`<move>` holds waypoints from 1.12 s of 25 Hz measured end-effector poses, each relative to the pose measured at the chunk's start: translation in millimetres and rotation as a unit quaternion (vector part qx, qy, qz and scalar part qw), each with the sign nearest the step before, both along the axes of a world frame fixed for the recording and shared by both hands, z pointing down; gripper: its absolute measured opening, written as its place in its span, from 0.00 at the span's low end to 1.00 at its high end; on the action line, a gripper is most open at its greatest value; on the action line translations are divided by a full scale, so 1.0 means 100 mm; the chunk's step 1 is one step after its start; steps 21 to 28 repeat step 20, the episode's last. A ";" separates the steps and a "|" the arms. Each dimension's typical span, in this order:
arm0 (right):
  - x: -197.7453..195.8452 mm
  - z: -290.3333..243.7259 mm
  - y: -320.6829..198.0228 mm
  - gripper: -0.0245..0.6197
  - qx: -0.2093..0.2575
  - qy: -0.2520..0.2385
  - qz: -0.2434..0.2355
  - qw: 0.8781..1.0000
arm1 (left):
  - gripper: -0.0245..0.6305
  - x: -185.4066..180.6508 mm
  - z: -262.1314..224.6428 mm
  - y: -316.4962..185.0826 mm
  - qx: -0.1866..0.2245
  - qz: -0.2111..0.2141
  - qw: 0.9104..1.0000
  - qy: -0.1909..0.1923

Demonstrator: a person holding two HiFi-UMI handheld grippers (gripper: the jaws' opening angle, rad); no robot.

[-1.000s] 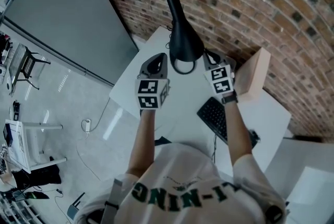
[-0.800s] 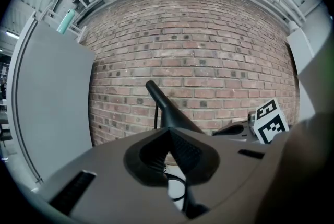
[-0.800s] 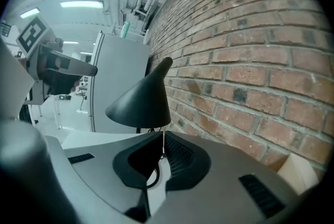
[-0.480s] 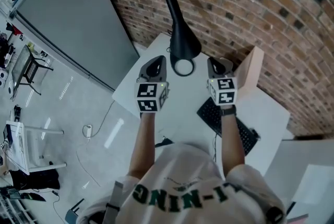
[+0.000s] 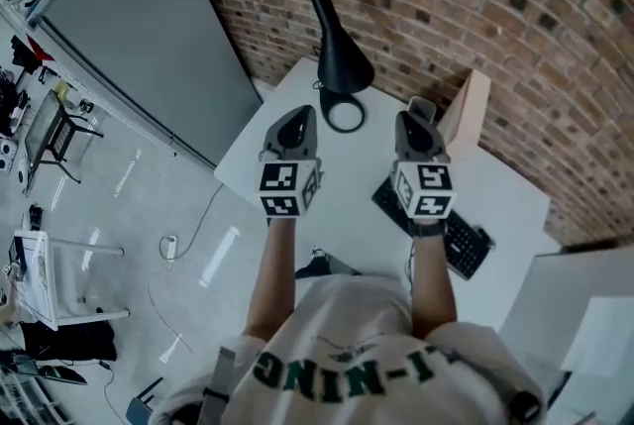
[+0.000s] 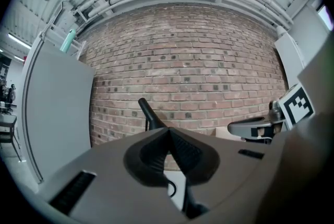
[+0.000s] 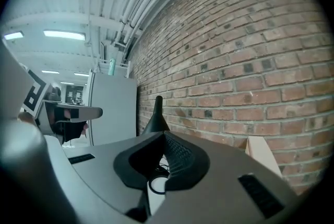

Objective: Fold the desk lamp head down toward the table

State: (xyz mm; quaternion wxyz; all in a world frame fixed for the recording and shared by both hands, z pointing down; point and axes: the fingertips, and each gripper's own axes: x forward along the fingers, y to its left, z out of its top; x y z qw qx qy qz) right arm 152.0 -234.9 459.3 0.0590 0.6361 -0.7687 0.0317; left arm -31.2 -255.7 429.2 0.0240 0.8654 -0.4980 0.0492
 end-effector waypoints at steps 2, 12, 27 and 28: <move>-0.02 -0.02 0.11 0.04 0.003 -0.006 -0.001 1.000 | 0.04 0.02 -0.02 0.09 0.005 0.003 1.000 0.001; -0.15 0.04 0.39 0.04 0.006 -0.011 -0.014 1.000 | 0.04 -0.01 0.02 0.37 0.017 0.001 1.000 -0.014; -0.36 0.22 0.43 0.04 -0.013 -0.022 -0.053 0.998 | 0.04 -0.21 0.35 0.45 -0.006 -0.023 0.999 -0.044; -0.36 0.22 0.43 0.04 -0.013 -0.022 -0.053 0.998 | 0.04 -0.21 0.35 0.45 -0.006 -0.023 0.999 -0.044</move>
